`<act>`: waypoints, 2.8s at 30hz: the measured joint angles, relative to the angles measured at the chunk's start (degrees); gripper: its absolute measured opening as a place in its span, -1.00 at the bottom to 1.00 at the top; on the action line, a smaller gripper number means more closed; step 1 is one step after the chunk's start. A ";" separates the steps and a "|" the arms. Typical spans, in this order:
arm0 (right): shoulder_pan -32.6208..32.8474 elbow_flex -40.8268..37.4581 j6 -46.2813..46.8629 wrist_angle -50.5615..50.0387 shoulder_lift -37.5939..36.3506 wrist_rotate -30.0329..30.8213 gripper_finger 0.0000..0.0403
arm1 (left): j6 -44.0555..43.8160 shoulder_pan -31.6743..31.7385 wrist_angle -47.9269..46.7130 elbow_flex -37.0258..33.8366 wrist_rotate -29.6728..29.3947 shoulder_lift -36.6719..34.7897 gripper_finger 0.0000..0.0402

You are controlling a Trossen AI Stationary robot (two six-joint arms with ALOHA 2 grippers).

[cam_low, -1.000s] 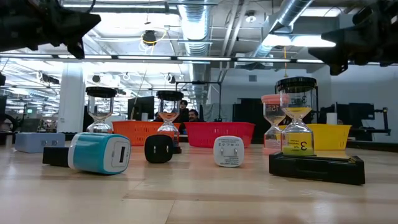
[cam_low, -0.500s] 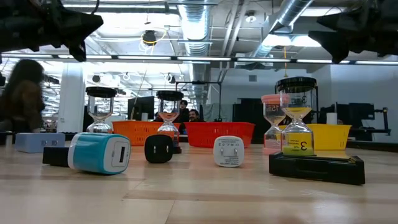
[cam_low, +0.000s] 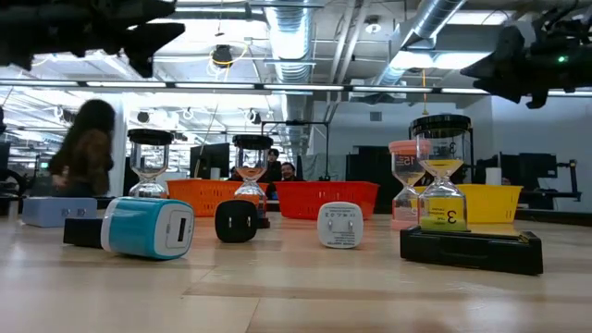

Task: Pick & Place Office items
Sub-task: Put the left green hourglass into the orange bin

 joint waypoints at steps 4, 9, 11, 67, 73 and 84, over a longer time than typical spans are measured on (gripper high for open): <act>-0.75 0.00 2.88 -1.12 0.00 -0.14 0.21 | 0.01 -0.33 -0.06 1.43 1.31 7.04 -0.10; -0.49 0.00 2.55 -7.64 0.00 -0.31 0.21 | 0.01 -3.69 0.24 1.43 1.09 14.90 0.00; -0.49 0.01 3.39 -8.41 0.00 -0.31 0.21 | 0.05 -5.55 1.00 1.43 0.23 17.48 0.03; -0.49 0.02 14.63 -15.32 0.00 -10.93 0.21 | -5.20 -16.51 -1.83 -1.02 -19.26 31.26 0.29; -0.49 0.02 14.63 -15.32 0.00 -10.93 0.21 | -5.11 -16.51 -1.84 -1.02 -19.26 31.26 0.06; -0.49 0.04 14.63 -15.32 0.00 -10.93 0.21 | -3.63 -13.16 -1.43 1.26 -20.55 27.55 0.06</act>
